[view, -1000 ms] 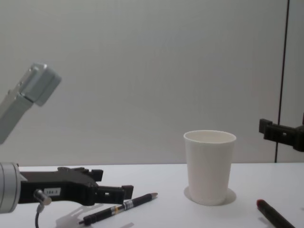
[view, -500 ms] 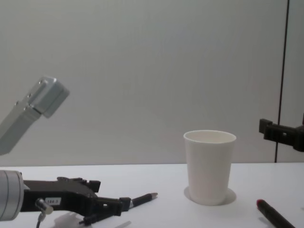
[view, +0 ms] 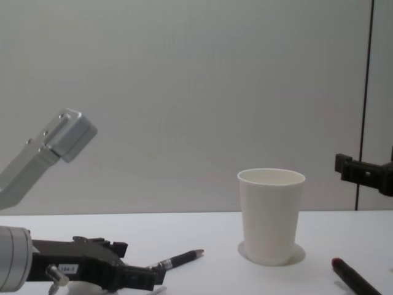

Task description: Place the pen into the pen holder.

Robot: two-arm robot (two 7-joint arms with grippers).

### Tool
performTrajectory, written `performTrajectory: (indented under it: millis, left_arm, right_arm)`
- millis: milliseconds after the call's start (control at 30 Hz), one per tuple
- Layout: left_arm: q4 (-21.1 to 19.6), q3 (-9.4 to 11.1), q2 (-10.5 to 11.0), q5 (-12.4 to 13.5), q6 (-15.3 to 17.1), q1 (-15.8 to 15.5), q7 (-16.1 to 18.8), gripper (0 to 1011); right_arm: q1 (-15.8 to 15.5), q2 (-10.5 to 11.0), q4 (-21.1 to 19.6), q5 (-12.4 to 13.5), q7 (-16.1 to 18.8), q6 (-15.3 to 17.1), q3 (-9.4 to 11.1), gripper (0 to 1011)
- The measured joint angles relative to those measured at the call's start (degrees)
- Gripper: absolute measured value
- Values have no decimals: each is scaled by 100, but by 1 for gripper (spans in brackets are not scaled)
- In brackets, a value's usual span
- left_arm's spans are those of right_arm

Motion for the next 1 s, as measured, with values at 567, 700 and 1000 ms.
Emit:
performTrajectory:
  millis: [567, 700, 1000]
  left_arm:
    - [72, 85, -70, 201, 104, -73, -15, 1001]
    - [102, 95, -91, 206, 131, -100, -44, 1001]
    - [142, 110, -118, 210, 168, -132, -83, 1001]
  right_arm:
    - [0, 0, 0, 0, 0, 0, 0, 1001]
    - [0, 0, 0, 0, 0, 0, 0, 1002]
    - [0, 0, 0, 0, 0, 0, 0, 1002]
